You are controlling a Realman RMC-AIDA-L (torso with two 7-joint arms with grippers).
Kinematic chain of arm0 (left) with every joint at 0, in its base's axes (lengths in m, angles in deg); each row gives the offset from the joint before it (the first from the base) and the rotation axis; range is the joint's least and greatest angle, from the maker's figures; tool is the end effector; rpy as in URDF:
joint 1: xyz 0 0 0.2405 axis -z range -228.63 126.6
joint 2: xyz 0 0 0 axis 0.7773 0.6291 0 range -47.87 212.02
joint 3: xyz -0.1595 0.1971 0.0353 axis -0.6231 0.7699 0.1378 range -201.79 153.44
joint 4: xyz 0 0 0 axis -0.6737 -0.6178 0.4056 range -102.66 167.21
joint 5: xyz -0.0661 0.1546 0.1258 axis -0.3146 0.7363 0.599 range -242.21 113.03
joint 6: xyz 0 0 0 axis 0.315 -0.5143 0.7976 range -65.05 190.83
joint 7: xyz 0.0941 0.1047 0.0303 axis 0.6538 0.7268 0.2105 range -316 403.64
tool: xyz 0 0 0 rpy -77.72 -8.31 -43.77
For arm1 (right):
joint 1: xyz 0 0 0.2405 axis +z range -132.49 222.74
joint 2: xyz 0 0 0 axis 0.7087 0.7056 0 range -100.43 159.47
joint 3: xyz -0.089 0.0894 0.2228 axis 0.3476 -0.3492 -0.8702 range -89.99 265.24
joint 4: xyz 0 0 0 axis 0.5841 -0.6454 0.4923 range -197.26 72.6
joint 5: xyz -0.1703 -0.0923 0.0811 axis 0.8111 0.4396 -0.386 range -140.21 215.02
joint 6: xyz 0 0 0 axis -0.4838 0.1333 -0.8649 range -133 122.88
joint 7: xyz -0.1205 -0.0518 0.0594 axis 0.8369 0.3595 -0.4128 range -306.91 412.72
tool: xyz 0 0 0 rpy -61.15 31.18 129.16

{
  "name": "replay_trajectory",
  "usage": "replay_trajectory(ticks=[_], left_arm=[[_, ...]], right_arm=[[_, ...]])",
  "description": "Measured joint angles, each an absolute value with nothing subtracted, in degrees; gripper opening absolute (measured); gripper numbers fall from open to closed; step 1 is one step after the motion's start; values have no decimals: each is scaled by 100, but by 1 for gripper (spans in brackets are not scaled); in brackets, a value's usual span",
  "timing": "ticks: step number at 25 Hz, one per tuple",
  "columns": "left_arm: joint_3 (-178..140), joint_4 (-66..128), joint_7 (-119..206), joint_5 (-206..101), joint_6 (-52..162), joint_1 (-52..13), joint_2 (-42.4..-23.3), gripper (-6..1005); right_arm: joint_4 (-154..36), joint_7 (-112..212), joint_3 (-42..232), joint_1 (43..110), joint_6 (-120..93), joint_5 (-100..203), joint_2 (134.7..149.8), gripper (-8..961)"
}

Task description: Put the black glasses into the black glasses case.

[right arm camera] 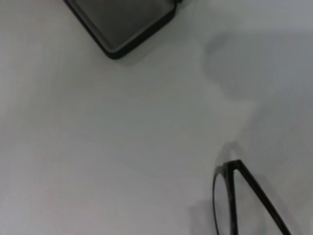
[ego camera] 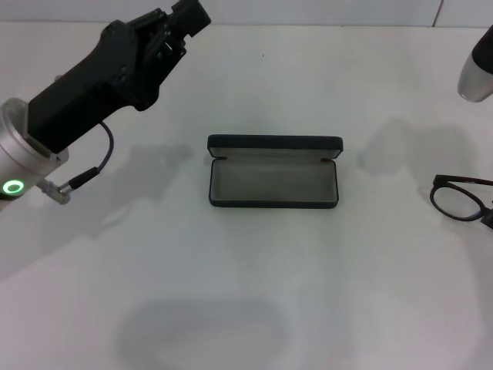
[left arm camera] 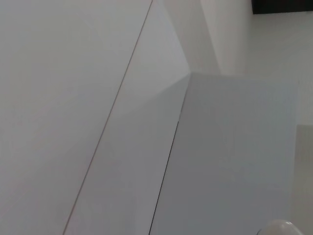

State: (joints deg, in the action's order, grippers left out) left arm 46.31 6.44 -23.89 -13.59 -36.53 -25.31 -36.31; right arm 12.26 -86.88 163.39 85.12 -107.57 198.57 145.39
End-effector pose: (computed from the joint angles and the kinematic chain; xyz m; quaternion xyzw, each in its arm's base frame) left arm -0.2015 0.3071 0.0135 -0.7894 -0.1543 -0.5819 0.1204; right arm 0.2017 0.3571 0.0429 -0.8845 0.2951 -0.3251 0.1577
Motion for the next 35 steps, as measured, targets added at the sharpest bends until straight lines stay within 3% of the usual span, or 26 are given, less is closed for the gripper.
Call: replay_trajectory(ticks=[8, 16, 27, 35], left_arm=[[4631, 644, -2386, -1342, -3637, -2487, -3635, 48], [4631, 644, -2385, -1356, -3590, -2479, -3629, 49], [4631, 644, -2343, -1357, -3554, -2465, -3631, 48], [4630, 652, -2343, -1385, -3557, -2472, -3626, 49]], right_arm=[[1204, -8601, 16346, 8424, -10561, 19816, 14532, 327], [1138, -8510, 16348, 8397, -10490, 19781, 14536, 132], [1062, -8485, 16357, 8396, -10432, 19779, 14541, 76], [2831, -8525, 16160, 7920, -10782, 19600, 14539, 56]])
